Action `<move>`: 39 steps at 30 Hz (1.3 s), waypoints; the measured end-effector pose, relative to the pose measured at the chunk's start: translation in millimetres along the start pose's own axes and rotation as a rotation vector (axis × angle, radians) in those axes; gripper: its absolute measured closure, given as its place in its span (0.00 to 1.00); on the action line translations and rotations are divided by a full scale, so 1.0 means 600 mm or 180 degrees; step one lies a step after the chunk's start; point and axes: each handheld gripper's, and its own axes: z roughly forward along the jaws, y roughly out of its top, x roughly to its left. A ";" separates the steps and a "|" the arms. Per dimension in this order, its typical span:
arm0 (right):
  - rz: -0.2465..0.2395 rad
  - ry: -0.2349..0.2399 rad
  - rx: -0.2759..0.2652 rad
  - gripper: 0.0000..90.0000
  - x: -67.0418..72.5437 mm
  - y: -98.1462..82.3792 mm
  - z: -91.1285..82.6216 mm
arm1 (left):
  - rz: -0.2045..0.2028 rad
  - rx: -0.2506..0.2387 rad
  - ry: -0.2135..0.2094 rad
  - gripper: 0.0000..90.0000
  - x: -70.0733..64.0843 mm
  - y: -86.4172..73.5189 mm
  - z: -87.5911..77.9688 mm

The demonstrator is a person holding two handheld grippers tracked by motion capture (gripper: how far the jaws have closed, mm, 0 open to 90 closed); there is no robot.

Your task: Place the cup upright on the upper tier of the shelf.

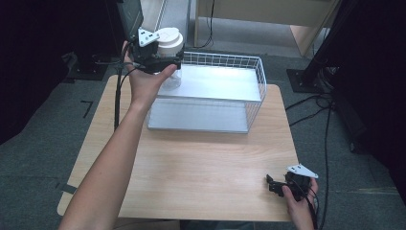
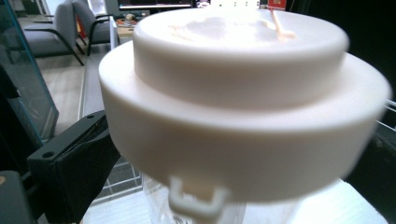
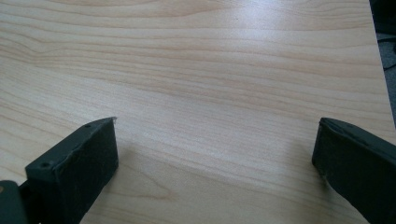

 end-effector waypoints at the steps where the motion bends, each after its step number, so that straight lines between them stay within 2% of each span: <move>1: 0.0001 0.0000 0.0000 0.00 0.000 0.000 0.000 | -0.0003 0.0000 -0.0001 0.00 0.000 -0.002 -0.002; 6: 0.0000 0.0001 0.0000 0.00 0.000 0.000 0.000 | -0.0003 0.0017 -0.0042 0.00 0.000 -0.013 -0.015; 10: -0.0001 0.0000 0.0001 0.00 0.000 0.000 0.000 | 0.0037 0.0019 -0.0014 0.00 -0.001 -0.020 -0.031; 16: -0.0002 -0.0001 0.0001 0.00 0.000 0.000 0.000 | 0.0024 0.0009 -0.0041 0.00 -0.002 -0.029 -0.054; 21: -0.0004 -0.0002 0.0002 0.00 0.000 0.000 0.000 | 0.0109 0.0042 -0.0071 0.00 -0.010 -0.048 -0.078; 25: -0.0009 -0.0003 0.0000 0.00 0.000 0.000 0.000 | 0.0093 0.0004 -0.0105 0.00 -0.014 -0.056 -0.088; 30: -0.0010 -0.0002 0.0003 0.00 0.000 0.000 0.000 | 0.0254 0.0005 -0.0126 0.00 -0.031 -0.076 -0.107; 39: -0.0008 -0.0002 -0.0001 0.00 0.000 0.000 0.000 | 0.0232 -0.0057 -0.0188 0.00 -0.037 -0.105 -0.136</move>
